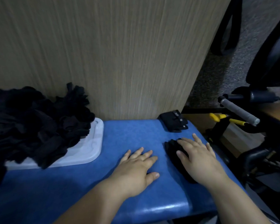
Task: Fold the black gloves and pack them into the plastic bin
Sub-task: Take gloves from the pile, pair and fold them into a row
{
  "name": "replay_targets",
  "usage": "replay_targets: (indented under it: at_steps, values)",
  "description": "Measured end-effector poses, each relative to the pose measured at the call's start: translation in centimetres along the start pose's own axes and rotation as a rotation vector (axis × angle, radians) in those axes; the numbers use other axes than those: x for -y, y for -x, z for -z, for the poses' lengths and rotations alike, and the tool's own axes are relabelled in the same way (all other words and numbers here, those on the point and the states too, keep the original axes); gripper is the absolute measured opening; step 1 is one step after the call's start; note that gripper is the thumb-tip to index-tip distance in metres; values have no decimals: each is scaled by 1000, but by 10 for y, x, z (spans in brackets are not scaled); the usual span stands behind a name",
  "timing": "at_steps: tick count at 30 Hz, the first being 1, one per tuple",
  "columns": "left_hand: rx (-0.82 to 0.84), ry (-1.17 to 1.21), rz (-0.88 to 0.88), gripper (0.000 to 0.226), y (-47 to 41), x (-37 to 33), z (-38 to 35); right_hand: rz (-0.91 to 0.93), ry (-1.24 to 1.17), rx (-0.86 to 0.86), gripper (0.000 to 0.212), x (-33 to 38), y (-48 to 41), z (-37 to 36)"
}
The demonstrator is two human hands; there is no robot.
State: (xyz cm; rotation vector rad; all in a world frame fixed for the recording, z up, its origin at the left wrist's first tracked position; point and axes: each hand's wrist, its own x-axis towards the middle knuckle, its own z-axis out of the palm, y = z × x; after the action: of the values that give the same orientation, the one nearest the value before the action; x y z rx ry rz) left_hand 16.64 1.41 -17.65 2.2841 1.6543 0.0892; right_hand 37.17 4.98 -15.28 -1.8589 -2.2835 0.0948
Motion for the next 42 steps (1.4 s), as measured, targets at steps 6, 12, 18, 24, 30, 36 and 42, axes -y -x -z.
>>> replay_targets:
  at_steps: [6, 12, 18, 24, 30, 36, 42]
  values:
    - [-352, 50, 193, 46, 28, 40, 20, 162, -359, -172, 22, 54, -6, -14]
    - [-637, 115, 428, 28, 63, 86, 37, 157, -744, 43, 21, 131, -11, -37]
    - [-811, 190, 503, 12, 84, 114, 44, 179, -844, 139, 20, 202, -28, -44]
    - [-822, 347, 545, 16, 87, 130, 49, 215, -720, 93, 38, 249, -55, -49]
    - [-821, 400, 562, 24, 84, 138, 50, 212, -728, 23, 10, 255, -63, -53]
    - [-814, 421, 584, 35, 81, 140, 51, 187, -906, 79, 15, 235, -54, -44]
    - [-726, 347, 520, 38, 80, 132, 48, 155, -924, 102, 14, 217, -44, -38]
